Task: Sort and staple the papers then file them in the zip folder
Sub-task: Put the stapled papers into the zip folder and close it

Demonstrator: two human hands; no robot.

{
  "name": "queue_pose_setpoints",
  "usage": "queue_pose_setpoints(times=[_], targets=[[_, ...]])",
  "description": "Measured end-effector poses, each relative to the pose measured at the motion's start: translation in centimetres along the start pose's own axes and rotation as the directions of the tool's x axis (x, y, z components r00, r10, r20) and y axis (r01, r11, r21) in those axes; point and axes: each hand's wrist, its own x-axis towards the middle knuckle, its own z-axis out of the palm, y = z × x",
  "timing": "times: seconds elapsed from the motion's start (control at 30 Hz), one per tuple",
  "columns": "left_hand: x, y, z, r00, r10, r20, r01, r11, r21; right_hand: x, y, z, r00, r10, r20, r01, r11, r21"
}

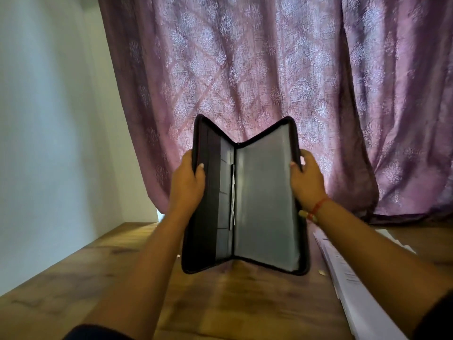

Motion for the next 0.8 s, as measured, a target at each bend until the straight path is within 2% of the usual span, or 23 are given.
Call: queue_pose_setpoints(times=[0.1, 0.2, 0.3, 0.4, 0.5, 0.6, 0.67, 0.73, 0.8], targets=[[2.4, -1.1, -2.0, 0.998, -0.044, 0.055, 0.038, 0.994, 0.104, 2.6, 0.8, -3.0, 0.998, 0.066, 0.005, -0.065, 0.993, -0.099], [3.7, -3.4, -2.7, 0.978, -0.129, 0.163, 0.085, 0.964, 0.253, 4.1, 2.8, -5.1, 0.978, 0.178, 0.107, -0.148, 0.96, -0.238], [3.6, -5.7, -2.8, 0.958, -0.13, 0.254, 0.017, 0.915, 0.403, 3.8, 4.4, -6.4, 0.951, 0.266, 0.16, -0.189, 0.906, -0.38], [2.9, -7.9, -2.7, 0.904, -0.252, 0.344, 0.012, 0.821, 0.571, 2.9, 5.9, -6.9, 0.917, 0.355, 0.179, -0.25, 0.864, -0.437], [1.0, -10.4, -1.9, 0.831, -0.312, 0.461, -0.122, 0.705, 0.699, 2.4, 7.7, -6.4, 0.87, 0.439, 0.225, -0.265, 0.8, -0.538], [-1.7, -11.9, -0.5, 0.803, -0.316, 0.506, -0.268, 0.566, 0.779, 1.2, 9.6, -5.8, 0.821, 0.513, 0.251, -0.249, 0.718, -0.65], [-3.6, -12.4, 0.7, 0.781, -0.285, 0.556, -0.373, 0.5, 0.781, 0.2, 11.0, -5.6, 0.811, 0.531, 0.244, -0.265, 0.707, -0.656], [-5.4, -12.9, 2.3, 0.726, -0.221, 0.652, -0.474, 0.525, 0.706, -0.9, 11.9, -5.4, 0.816, 0.537, 0.214, -0.303, 0.712, -0.633], [-6.9, -12.8, 3.8, 0.636, -0.213, 0.742, -0.527, 0.581, 0.62, -1.7, 12.3, -5.1, 0.809, 0.547, 0.215, -0.316, 0.713, -0.626]])
